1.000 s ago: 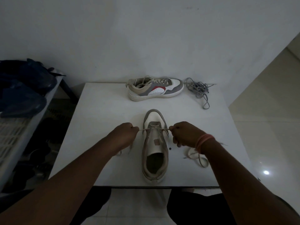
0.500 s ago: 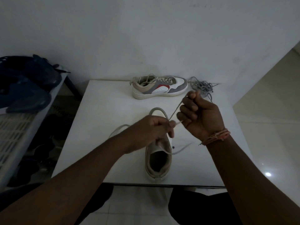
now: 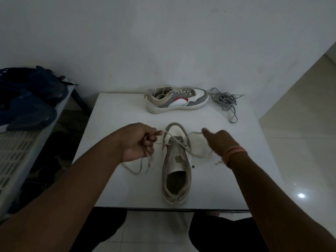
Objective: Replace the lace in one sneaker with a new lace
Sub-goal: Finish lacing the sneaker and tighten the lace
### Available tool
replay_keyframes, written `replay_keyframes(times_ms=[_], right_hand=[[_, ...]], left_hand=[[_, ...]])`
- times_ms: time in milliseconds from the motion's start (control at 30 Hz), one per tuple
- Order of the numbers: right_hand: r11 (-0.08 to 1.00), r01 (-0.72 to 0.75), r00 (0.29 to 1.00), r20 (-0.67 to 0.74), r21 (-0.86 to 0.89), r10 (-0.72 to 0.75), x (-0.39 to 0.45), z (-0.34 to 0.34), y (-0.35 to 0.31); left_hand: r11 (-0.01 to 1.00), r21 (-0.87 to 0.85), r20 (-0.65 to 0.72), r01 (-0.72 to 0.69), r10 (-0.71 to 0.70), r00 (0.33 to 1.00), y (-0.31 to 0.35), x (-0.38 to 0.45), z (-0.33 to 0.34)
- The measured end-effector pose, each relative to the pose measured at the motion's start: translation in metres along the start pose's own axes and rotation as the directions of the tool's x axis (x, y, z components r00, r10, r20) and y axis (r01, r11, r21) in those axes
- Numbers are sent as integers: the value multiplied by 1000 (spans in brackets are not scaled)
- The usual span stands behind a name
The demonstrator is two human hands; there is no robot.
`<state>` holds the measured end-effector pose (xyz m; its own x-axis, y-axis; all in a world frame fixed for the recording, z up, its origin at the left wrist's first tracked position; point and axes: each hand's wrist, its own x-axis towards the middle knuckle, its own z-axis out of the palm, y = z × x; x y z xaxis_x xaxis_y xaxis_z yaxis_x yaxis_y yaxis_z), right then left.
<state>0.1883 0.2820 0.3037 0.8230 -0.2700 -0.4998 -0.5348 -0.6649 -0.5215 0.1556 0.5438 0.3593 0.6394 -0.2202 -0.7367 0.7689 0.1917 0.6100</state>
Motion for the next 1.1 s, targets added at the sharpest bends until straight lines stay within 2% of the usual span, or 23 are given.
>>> replay_keyframes(times_ms=[33, 67, 100, 167, 200, 233, 300, 433, 500, 533, 600, 667, 733, 800, 867, 933, 967, 1000, 1033, 1100], right_hand=[[980, 49, 997, -44, -194, -59, -10, 6, -1], [939, 147, 977, -105, -310, -188, -21, 11, -4], [883, 314, 914, -142, -348, -380, -32, 15, -6], [658, 711, 663, -76, -247, -745, -50, 18, -14], [531, 834, 535, -16, -149, -845, -56, 17, -18], [435, 896, 439, 36, -89, -898, -61, 18, -22], [311, 948, 317, 99, -73, -943, -70, 23, -26], [187, 977, 196, 96, -99, -976, -76, 37, -26], [186, 981, 189, 39, -62, -981, -75, 37, -27], [219, 975, 219, -9, -24, -976, -75, 33, -29], [332, 943, 331, -177, 24, -927, -69, 21, -32], [476, 879, 424, -461, 3, -779, -52, 0, -28], [600, 796, 394, -690, -73, -607, -35, -25, -19], [667, 727, 317, -781, -164, -538, -29, -44, -10], [658, 708, 281, -751, -258, -597, -31, -45, -9], [564, 756, 298, -592, -332, -749, -41, -30, -16], [511, 790, 333, -464, -338, -821, -46, -18, -20], [494, 811, 396, -329, -314, -858, -50, -6, -22], [522, 810, 478, -213, -269, -852, -53, 5, -23], [611, 766, 606, -93, -198, -790, -57, 22, -22]], left_hand=[[994, -107, 60, 16, -9, 998, -1, 1, 7], [984, -177, 104, 27, -9, 995, -3, 2, 11], [973, -228, 126, 38, -9, 992, -4, 4, 15], [944, -325, 130, 52, -9, 991, -5, 5, 17], [926, -373, 123, 52, -6, 992, -6, 6, 16], [907, -419, 113, 51, -3, 994, -6, 7, 15], [875, -480, 115, 62, -7, 993, -5, 8, 10], [845, -528, 131, 86, -19, 991, -5, 13, 7], [856, -507, 145, 99, -29, 989, -6, 14, 7], [869, -483, 143, 105, -40, 989, -6, 14, 8], [921, -381, 57, 79, -62, 996, -7, 11, 13], [989, -150, -135, -2, -19, 991, -10, 8, 18], [991, 106, -233, -83, 106, 967, -15, 7, 22], [922, 368, -221, -121, 213, 952, -20, 7, 25], [799, 589, -213, -123, 301, 930, -27, 8, 28], [684, 717, -213, -132, 396, 893, -36, 11, 32], [641, 757, -208, -129, 423, 882, -39, 12, 34], [603, 789, -202, -119, 438, 876, -42, 13, 35], [572, 813, -200, -108, 448, 871, -44, 13, 36], [548, 827, -193, -125, 486, 852, -45, 14, 33]])
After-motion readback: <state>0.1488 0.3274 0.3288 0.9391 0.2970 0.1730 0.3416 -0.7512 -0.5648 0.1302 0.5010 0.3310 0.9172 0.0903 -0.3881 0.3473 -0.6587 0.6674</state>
